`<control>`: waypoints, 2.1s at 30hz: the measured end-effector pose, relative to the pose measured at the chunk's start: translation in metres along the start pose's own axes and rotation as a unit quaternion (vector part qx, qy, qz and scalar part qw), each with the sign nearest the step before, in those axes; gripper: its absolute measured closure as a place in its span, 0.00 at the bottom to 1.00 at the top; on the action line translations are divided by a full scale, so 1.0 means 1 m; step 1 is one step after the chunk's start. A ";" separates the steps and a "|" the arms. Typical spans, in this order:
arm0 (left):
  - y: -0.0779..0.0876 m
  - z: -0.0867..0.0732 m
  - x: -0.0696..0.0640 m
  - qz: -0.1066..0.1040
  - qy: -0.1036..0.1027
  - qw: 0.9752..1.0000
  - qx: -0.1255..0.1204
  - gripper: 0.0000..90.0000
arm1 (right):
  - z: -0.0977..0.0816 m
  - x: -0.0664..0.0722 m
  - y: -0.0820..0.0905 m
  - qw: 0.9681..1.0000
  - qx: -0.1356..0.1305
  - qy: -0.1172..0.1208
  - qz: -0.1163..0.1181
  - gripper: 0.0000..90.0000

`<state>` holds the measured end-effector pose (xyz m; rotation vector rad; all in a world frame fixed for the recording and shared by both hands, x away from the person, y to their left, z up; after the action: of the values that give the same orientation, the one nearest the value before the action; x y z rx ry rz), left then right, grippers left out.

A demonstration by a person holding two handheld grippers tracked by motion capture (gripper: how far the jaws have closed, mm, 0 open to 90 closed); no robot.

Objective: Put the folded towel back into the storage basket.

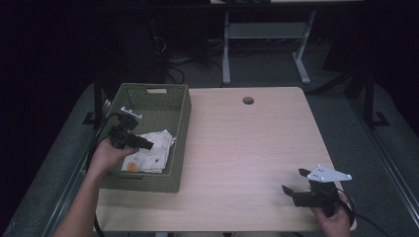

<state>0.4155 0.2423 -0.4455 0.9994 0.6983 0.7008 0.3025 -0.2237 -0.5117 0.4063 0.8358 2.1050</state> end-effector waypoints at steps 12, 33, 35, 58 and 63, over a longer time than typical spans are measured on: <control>0.012 -0.003 -0.014 -0.034 0.000 0.998 -0.054 0.53 | -0.001 -0.001 -0.001 1.000 0.003 -0.005 -0.004 0.15; 0.024 0.003 -0.036 -0.048 -0.020 0.995 -0.088 0.51 | -0.001 -0.005 0.003 1.000 -0.004 -0.011 -0.014 0.15; 0.026 0.004 -0.037 -0.050 -0.019 0.994 -0.094 0.51 | -0.001 -0.005 0.003 1.000 -0.003 -0.010 -0.014 0.15; 0.038 0.025 -0.063 -0.071 -0.039 0.988 -0.128 0.48 | -0.002 -0.010 0.003 1.000 -0.002 -0.017 -0.014 0.15; 0.037 0.029 -0.073 -0.076 -0.048 0.987 -0.130 0.48 | -0.002 -0.010 0.004 1.000 -0.003 -0.017 -0.014 0.15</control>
<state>0.3887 0.1842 -0.3873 0.7284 0.5750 0.5886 0.3051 -0.2346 -0.5103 0.4234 0.8103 2.0680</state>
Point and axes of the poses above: each handheld gripper's, and its own axes: y roughly backward along the jaws, z roughly out of its top, x roughly to its left, the point moved 10 cm from there along -y, roughly forward along the jaws, and after that the axes turned 7 degrees about x, right-handed, at the moved point
